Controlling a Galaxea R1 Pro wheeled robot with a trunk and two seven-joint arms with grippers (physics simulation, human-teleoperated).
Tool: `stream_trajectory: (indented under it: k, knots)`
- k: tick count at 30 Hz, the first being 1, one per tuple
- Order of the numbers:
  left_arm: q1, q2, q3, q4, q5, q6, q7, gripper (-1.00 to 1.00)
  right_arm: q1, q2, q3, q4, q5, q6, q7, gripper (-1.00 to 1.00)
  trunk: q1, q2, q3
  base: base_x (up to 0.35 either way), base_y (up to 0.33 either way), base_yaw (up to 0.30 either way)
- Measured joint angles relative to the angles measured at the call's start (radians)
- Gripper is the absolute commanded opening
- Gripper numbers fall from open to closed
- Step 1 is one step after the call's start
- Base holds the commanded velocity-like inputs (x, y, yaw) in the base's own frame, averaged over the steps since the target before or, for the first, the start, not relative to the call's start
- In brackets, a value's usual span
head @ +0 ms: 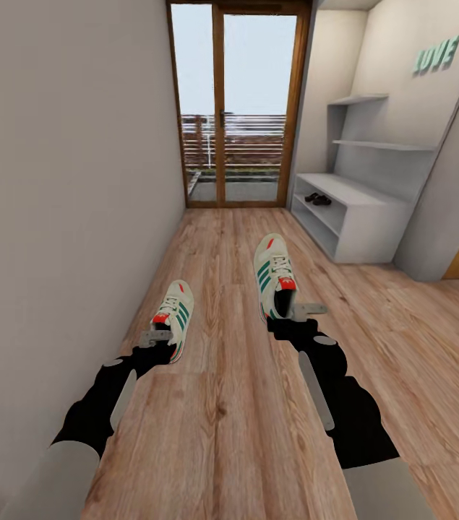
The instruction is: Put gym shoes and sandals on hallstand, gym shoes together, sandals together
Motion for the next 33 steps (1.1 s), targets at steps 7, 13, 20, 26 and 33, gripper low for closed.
stream_trajectory:
  k: [7, 13, 20, 26, 33]
  knots:
    - [0.0, 0.0, 0.0, 0.0, 0.0, 0.0, 0.0, -1.0, 0.0, 0.0, 0.0, 0.0, 0.0, 0.0, 0.0, -1.0, 0.0, 0.0, 0.0, 0.237, 0.0, 0.0]
    - [0.0, 0.0, 0.001, 0.0, 0.0, 0.0, 0.0, -1.0, 0.0, 0.0, 0.0, 0.001, 0.0, -0.001, 0.002, -1.0, 0.0, 0.0, 0.0, 0.237, 0.0, 0.0]
    - [0.0, 0.0, 0.002, 0.0, 0.0, 0.0, 0.0, -1.0, 0.0, 0.0, 0.0, 0.002, 0.0, -0.002, 0.003, -1.0, 0.0, 0.0, 0.0, 0.237, 0.0, 0.0]
    - [0.0, 0.0, 0.001, 0.0, 0.0, 0.0, 0.0, -1.0, 0.0, 0.0, 0.0, 0.0, 0.0, -0.002, 0.003, -1.0, 0.0, 0.0, 0.0, 0.237, 0.0, 0.0]
    - [0.0, 0.0, 0.001, 0.0, 0.0, 0.0, 0.0, -1.0, 0.0, 0.0, 0.0, 0.0, 0.0, -0.002, 0.003, -1.0, 0.0, 0.0, 0.0, 0.238, 0.0, 0.0]
